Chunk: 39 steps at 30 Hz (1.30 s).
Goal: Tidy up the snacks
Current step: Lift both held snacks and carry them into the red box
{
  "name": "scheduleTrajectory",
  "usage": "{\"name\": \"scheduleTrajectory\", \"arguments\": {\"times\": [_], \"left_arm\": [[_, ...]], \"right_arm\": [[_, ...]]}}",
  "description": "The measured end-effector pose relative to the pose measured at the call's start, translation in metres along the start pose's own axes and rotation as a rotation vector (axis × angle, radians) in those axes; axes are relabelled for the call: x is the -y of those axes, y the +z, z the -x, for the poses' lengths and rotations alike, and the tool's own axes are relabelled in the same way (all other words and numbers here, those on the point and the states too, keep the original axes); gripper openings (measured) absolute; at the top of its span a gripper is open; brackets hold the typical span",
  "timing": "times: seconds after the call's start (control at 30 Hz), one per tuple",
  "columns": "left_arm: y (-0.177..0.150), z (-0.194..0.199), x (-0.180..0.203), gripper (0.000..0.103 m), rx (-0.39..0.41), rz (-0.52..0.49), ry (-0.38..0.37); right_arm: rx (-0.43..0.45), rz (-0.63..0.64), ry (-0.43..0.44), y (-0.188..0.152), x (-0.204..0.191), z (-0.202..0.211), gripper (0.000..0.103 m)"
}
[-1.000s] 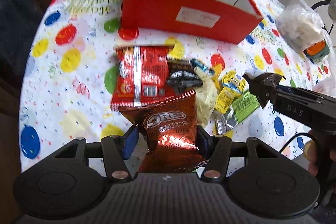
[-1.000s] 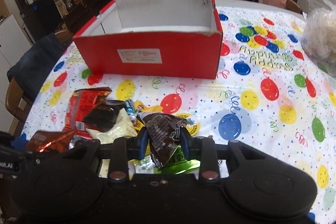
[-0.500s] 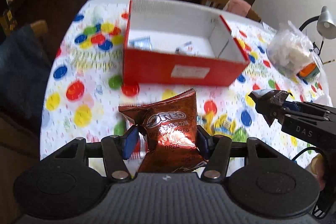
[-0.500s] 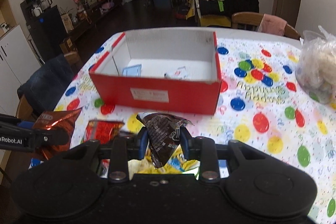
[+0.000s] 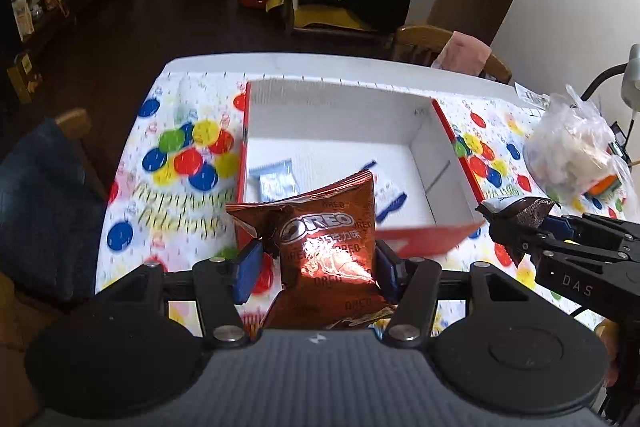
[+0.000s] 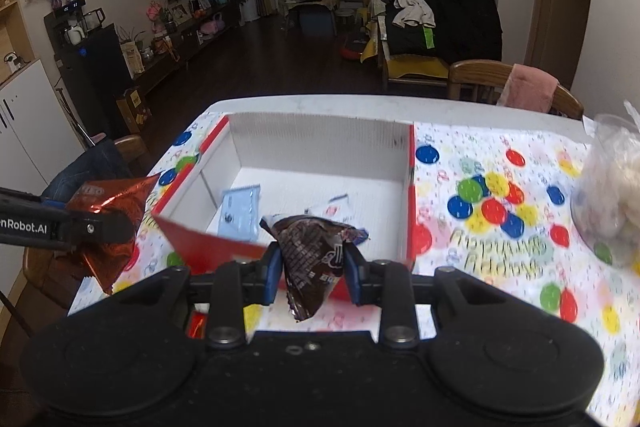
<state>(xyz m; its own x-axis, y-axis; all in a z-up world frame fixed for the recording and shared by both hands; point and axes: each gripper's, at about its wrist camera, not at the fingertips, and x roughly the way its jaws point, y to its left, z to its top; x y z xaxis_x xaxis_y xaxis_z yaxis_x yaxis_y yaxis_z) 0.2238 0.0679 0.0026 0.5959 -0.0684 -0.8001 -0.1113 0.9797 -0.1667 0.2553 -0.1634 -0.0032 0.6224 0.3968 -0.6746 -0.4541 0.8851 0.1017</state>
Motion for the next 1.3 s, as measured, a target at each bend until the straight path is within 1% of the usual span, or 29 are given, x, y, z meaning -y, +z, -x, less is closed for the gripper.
{"name": "scheduleTrajectory", "arguments": {"times": [0.13,0.3,0.47,0.63,0.7,0.93,1.1,1.2,1.3], "left_arm": [[0.022,-0.021,0.003,0.058,-0.030,0.005,0.015],[0.047,-0.049,0.008,0.058,-0.064,0.001,0.047],[0.069,-0.075,0.011,0.058,-0.095,-0.008,0.080],[0.089,-0.103,0.014,0.058,-0.134,-0.019,0.119],[0.094,-0.114,0.014,0.058,-0.149,-0.022,0.141],[0.103,-0.152,0.013,0.058,-0.217,-0.020,0.178],[0.108,-0.176,0.009,0.058,-0.291,-0.014,0.173],[0.109,-0.189,0.007,0.058,-0.330,-0.007,0.184],[0.108,-0.200,0.007,0.058,-0.360,-0.023,0.196]], "right_arm": [[-0.014,0.013,0.014,0.019,0.008,-0.020,0.030],[-0.056,0.022,0.033,0.038,0.016,-0.048,0.030],[-0.084,0.010,0.063,0.052,0.022,-0.074,0.030],[-0.138,0.004,0.073,0.064,0.028,-0.105,0.030],[-0.157,0.025,0.066,0.066,0.026,-0.117,0.030],[-0.223,0.090,0.046,0.069,0.020,-0.153,0.030],[-0.282,0.120,0.050,0.068,0.017,-0.179,0.030],[-0.325,0.146,0.048,0.065,0.014,-0.192,0.030],[-0.369,0.153,0.048,0.062,0.014,-0.202,0.030]]}}
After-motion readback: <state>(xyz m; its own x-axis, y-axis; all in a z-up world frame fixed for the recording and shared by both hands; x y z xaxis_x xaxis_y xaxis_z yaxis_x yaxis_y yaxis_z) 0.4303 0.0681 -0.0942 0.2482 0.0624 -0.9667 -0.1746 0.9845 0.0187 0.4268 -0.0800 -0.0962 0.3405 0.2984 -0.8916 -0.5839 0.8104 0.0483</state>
